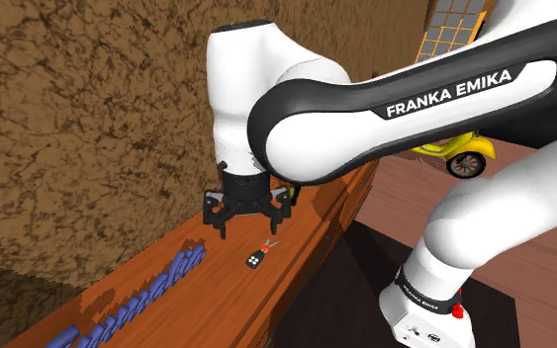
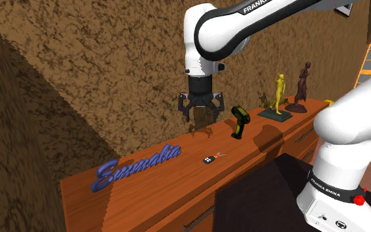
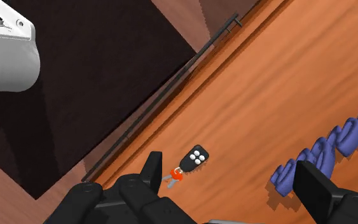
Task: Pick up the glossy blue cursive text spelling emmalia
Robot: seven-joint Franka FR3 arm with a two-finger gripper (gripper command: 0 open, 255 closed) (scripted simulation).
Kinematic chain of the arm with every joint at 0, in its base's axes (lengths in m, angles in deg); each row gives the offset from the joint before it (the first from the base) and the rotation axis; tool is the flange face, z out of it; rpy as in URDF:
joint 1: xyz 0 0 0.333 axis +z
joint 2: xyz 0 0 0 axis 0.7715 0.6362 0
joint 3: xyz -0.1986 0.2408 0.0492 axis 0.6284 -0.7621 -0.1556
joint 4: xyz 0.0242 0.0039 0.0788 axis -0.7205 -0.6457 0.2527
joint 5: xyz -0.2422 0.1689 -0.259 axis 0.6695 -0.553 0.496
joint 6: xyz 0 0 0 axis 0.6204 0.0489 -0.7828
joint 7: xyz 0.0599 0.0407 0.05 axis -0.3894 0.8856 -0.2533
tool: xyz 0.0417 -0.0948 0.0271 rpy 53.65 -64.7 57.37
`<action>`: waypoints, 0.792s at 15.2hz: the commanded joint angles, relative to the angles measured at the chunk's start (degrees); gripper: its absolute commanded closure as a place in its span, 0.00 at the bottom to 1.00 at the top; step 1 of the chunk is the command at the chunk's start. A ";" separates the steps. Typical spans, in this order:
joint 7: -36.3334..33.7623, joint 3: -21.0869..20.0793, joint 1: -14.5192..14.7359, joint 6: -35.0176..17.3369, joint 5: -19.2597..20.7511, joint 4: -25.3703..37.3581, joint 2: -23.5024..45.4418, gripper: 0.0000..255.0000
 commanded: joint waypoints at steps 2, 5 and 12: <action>-10.39 -7.85 -5.14 -3.81 2.73 3.48 6.99 0.00; -22.98 -17.95 -12.82 -7.37 10.11 7.70 16.72 0.00; -61.11 -13.54 -1.44 -5.31 45.29 22.26 51.61 0.00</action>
